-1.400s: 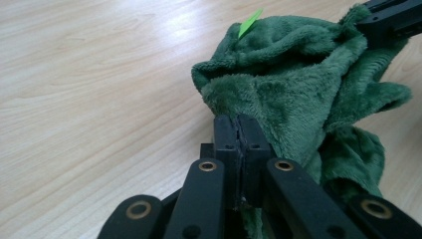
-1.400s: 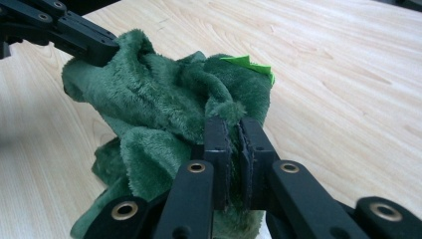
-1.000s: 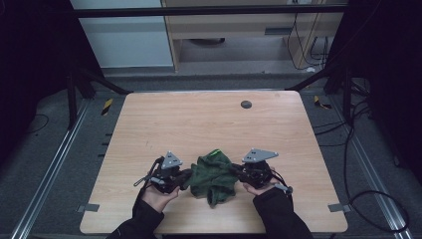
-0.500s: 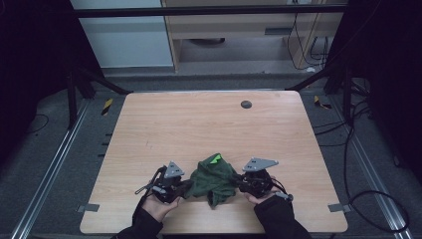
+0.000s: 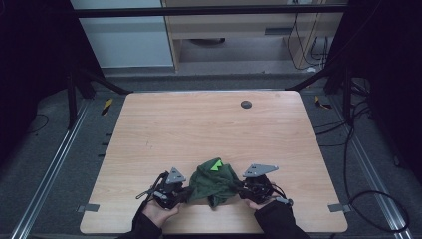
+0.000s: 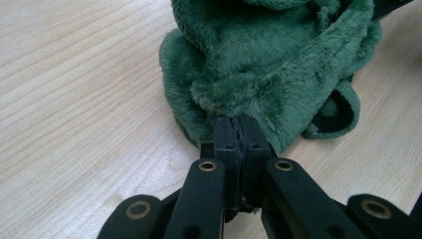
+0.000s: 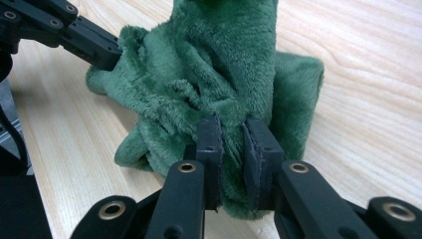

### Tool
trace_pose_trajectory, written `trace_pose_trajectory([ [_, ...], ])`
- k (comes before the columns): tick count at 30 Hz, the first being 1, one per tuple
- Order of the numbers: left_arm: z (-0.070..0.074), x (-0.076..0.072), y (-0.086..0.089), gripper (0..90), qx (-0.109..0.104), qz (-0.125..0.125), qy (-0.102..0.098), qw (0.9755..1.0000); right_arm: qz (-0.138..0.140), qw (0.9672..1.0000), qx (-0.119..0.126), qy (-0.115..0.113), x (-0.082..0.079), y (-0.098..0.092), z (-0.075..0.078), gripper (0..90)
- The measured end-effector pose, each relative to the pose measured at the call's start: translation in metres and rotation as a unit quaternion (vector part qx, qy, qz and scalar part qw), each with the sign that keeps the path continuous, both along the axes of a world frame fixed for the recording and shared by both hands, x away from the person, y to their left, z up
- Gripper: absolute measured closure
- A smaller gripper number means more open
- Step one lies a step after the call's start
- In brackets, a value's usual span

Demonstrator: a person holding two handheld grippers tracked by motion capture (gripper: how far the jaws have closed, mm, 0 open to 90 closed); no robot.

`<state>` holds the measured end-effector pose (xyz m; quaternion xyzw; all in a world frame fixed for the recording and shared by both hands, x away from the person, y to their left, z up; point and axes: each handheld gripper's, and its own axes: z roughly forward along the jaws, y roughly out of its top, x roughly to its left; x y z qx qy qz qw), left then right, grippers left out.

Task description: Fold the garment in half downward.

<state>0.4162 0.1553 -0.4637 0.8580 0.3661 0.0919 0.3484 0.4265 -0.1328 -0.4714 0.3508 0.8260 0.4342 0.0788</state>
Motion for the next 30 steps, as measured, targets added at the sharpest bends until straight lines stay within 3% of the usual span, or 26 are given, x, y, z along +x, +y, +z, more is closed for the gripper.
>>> trace_pose_trajectory([
  [5, -0.001, 0.0, -0.001, 87.5, -0.003, 0.001, 0.001, 1.0, 0.0, 1.0, -0.001, 0.006, -0.001, 0.001, -0.003, 77.5],
  [8, 0.002, 0.002, 0.002, 82.3, -0.01, 0.008, -0.001, 0.9999, -0.004, 1.0, 0.0, 0.005, 0.0, 0.0, -0.001, 74.9],
  [15, 0.019, 0.006, 0.016, 74.8, -0.034, 0.035, -0.023, 0.9985, -0.017, 0.9997, 0.015, -0.009, 0.002, -0.01, 0.012, 72.4],
  [23, 0.032, 0.019, 0.026, 80.6, -0.036, 0.06, -0.045, 0.9965, -0.039, 0.9985, 0.026, -0.03, 0.012, -0.018, 0.027, 78.1],
  [26, 0.031, 0.029, 0.025, 84.1, -0.03, 0.07, -0.053, 0.9957, -0.053, 0.9977, 0.026, -0.032, 0.02, -0.019, 0.03, 82.9],
  [30, 0.026, 0.047, 0.018, 88.6, -0.032, 0.071, -0.047, 0.9958, -0.065, 0.9969, 0.026, -0.035, 0.033, -0.02, 0.03, 88.2],
])
